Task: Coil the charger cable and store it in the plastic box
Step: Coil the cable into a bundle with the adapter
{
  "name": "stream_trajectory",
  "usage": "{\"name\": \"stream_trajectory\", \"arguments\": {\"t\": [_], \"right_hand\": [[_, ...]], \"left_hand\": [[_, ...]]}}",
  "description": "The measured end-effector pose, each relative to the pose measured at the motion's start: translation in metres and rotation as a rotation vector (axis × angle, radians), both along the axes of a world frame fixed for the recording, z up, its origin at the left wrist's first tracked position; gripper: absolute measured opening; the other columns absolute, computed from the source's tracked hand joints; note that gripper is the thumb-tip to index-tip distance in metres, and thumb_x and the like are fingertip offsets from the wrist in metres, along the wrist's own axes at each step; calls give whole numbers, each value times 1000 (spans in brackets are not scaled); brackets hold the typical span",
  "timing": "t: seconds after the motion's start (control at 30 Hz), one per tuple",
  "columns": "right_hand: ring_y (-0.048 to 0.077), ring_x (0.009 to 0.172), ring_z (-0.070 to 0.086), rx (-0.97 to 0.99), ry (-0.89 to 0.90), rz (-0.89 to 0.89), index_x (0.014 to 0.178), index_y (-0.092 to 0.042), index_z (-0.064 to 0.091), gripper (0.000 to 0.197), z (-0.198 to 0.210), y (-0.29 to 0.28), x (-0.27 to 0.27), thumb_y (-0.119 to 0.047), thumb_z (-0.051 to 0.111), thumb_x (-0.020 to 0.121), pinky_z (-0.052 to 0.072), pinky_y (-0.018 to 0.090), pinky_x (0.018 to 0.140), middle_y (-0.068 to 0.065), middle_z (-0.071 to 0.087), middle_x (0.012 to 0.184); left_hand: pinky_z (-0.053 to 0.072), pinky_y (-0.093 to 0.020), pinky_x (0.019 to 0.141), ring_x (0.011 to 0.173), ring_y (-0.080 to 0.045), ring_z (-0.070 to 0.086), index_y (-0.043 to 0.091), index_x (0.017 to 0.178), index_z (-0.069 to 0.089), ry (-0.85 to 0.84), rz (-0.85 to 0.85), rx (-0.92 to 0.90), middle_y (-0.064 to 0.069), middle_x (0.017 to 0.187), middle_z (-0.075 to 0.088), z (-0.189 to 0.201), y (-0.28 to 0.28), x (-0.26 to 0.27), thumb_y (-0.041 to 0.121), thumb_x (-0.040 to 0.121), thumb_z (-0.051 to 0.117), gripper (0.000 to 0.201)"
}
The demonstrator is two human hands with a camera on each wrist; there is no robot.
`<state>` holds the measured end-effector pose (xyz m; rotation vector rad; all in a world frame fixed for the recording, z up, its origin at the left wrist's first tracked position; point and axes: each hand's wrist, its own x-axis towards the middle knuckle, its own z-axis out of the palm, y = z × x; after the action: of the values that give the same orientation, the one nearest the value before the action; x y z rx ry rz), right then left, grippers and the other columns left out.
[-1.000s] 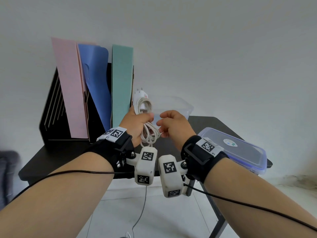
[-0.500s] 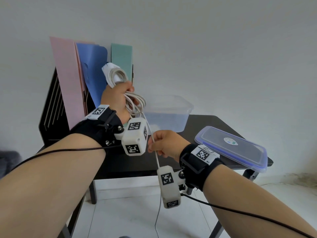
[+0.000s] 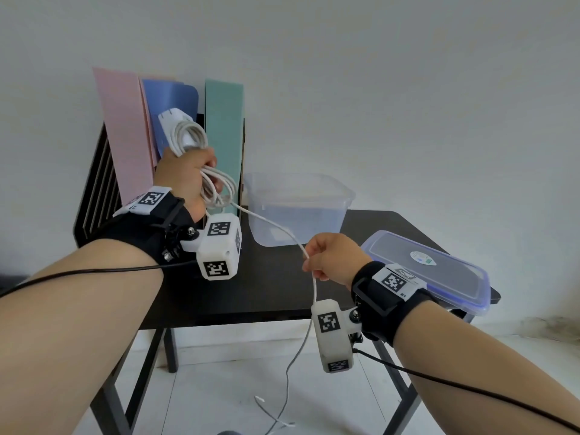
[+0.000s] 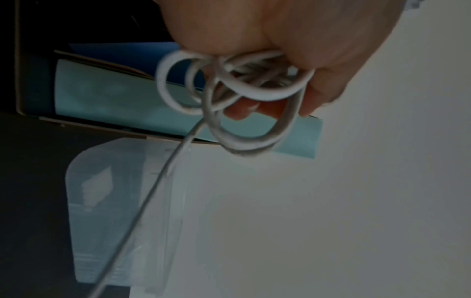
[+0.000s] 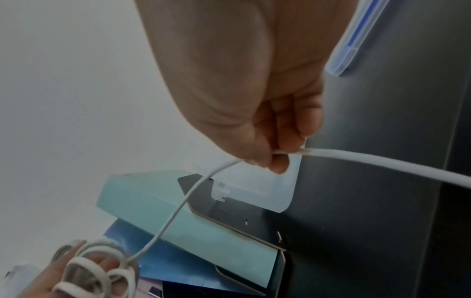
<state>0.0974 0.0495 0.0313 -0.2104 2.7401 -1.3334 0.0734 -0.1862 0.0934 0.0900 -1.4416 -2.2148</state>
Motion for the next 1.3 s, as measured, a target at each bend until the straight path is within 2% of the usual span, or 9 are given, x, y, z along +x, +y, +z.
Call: {"name": "stream_trajectory", "arguments": {"t": [0.13, 0.4, 0.57, 0.67, 0.73, 0.8, 0.93, 1.17, 1.3], "right_hand": [[18, 61, 54, -106, 160, -73, 67, -23, 59, 22, 0, 8, -3, -6, 65, 79, 52, 34, 69, 6, 63, 72], [8, 64, 47, -158, 413, -75, 85, -25, 64, 16, 26, 12, -3, -11, 57, 88, 42, 21, 65, -11, 53, 70], [8, 69, 51, -133, 415, -29, 84, -27, 66, 16, 34, 10, -4, -12, 59, 88, 48, 29, 73, -10, 56, 72], [4, 65, 53, -187, 403, -24, 82, -26, 68, 16, 38, 4, -5, -13, 61, 87, 46, 22, 68, -10, 59, 71], [3, 61, 52, -223, 392, -28, 86, -22, 69, 12, 42, -1, -5, -13, 62, 87, 44, 19, 64, -9, 60, 70], [6, 60, 51, -223, 394, -33, 85, -19, 68, 8, 45, -7, -6, -15, 62, 87, 45, 22, 63, -7, 60, 70], [14, 60, 53, -213, 406, -27, 76, -17, 60, 10, 51, -12, -5, -15, 63, 85, 51, 28, 62, 5, 61, 73], [12, 51, 53, -233, 421, -15, 81, -13, 55, 9, 51, -22, -3, -15, 62, 87, 52, 25, 53, 5, 59, 67], [15, 53, 54, -288, 422, -18, 81, -19, 50, 17, 50, -27, -5, -15, 66, 84, 50, 26, 52, 10, 58, 73]], "left_hand": [[37, -24, 43, 35, -20, 40, 8, 63, 47, -68, -68, 18, -6, 56, 48, -8, -4, -2, 8, 66, 62, 15], [36, -22, 41, 34, -19, 40, 8, 47, 50, -246, -92, 25, -9, 52, 45, -27, -7, -10, 5, 77, 61, 32], [38, -22, 40, 38, -17, 42, 8, 59, 49, -225, -111, -76, -10, 56, 45, -33, 2, -10, 5, 81, 62, 26], [43, -26, 48, 41, -15, 48, 12, 72, 54, -145, -131, -193, -5, 59, 49, -39, 10, -10, 13, 80, 70, 18], [46, -32, 57, 49, -18, 51, 10, 88, 56, -111, -180, -267, -3, 61, 53, -41, 18, -7, 35, 67, 82, 41], [46, -32, 54, 50, -20, 49, 11, 92, 54, -104, -250, -298, -2, 60, 54, -41, 28, -2, 55, 44, 85, 72], [41, -29, 48, 50, -21, 48, 9, 107, 49, -121, -324, -328, -6, 66, 52, -45, 44, 3, 66, 31, 84, 101], [43, -30, 57, 64, -19, 54, 19, 126, 47, -136, -409, -380, -7, 92, 59, -57, 61, 4, 25, 49, 83, 85], [44, -28, 54, 57, -17, 54, 19, 132, 43, -143, -449, -391, -8, 95, 58, -58, 65, 5, 9, 63, 76, 78]]}}
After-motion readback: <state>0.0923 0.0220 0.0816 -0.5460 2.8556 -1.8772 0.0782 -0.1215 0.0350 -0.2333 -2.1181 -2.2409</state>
